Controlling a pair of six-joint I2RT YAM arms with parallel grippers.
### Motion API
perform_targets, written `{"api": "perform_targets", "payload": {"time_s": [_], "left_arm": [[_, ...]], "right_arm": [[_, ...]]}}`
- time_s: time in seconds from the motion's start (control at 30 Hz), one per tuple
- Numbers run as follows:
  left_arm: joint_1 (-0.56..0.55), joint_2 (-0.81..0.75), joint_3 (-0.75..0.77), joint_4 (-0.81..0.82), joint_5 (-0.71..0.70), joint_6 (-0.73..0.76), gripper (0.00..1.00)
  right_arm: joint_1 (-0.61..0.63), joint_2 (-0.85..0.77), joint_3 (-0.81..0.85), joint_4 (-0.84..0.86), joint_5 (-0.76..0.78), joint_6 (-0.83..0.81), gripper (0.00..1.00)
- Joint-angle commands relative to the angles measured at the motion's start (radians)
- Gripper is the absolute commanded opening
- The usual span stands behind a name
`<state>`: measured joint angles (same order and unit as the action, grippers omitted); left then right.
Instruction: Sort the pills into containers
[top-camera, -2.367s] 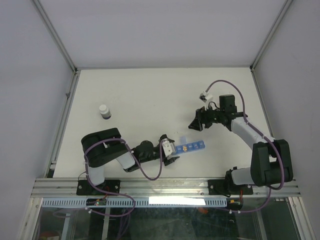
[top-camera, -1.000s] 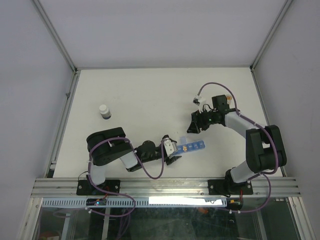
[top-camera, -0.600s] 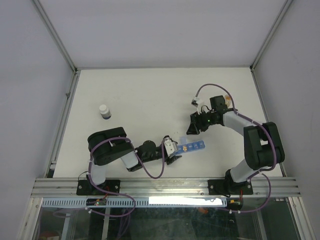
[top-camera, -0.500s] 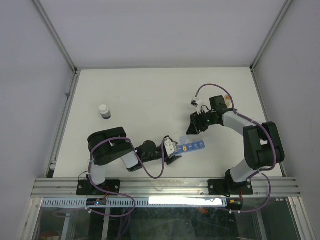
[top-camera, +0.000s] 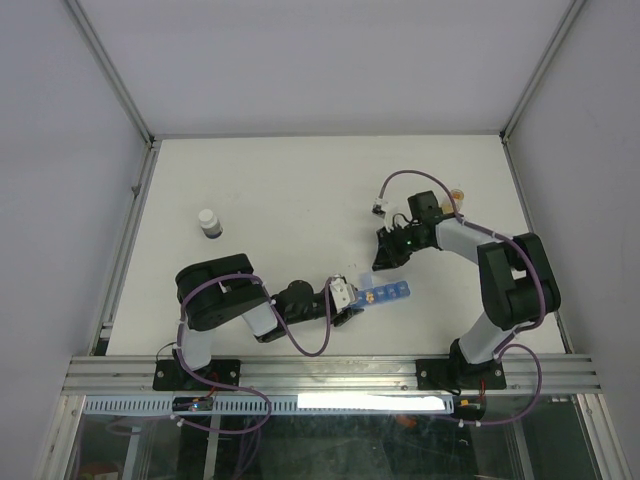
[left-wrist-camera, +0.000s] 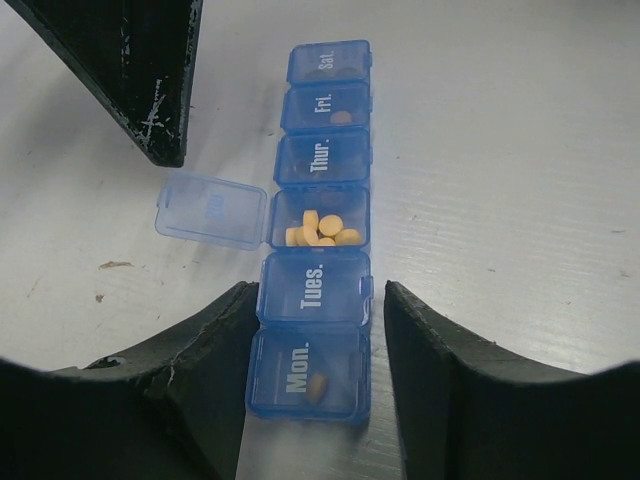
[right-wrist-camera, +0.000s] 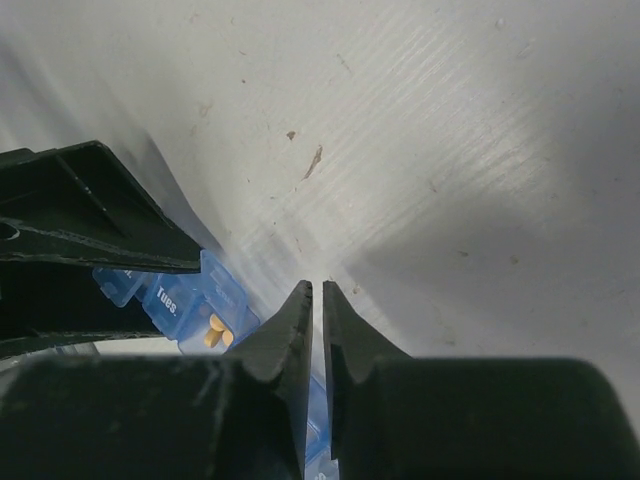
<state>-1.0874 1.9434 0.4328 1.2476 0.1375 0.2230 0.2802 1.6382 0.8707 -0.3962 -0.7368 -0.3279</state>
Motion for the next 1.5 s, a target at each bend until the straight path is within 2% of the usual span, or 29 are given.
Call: {"api": "perform_targets", "payload": {"time_s": [0.0, 0.23, 0.4, 0.63, 0.93, 1.23, 1.47], "left_arm": [[-0.009, 0.007, 0.025, 0.033, 0.027, -0.020, 0.51], [-0.009, 0.012, 0.027, 0.028, 0.030, -0.021, 0.44], [-0.009, 0.012, 0.029, 0.027, 0.031, -0.022, 0.42], [-0.009, 0.014, 0.031, 0.023, 0.025, -0.022, 0.42], [-0.009, 0.014, 0.034, 0.014, 0.021, -0.025, 0.41], [-0.009, 0.017, 0.037, 0.010, 0.024, -0.025, 0.41], [-0.009, 0.017, 0.040, 0.002, 0.029, -0.022, 0.41]], "right_arm": [[0.018, 0.007, 0.057, -0.040, -0.012, -0.051, 0.08], [0.055, 0.011, 0.073, -0.111, -0.072, -0.119, 0.05], [0.069, 0.014, 0.083, -0.154, -0.110, -0.160, 0.05], [0.071, -0.031, 0.118, -0.346, -0.193, -0.382, 0.03], [0.144, -0.081, 0.064, -0.407, -0.070, -0.481, 0.01], [0.208, -0.036, 0.046, -0.348, 0.121, -0.423, 0.00], [0.208, -0.147, 0.051, -0.363, 0.042, -0.443, 0.00]]}}
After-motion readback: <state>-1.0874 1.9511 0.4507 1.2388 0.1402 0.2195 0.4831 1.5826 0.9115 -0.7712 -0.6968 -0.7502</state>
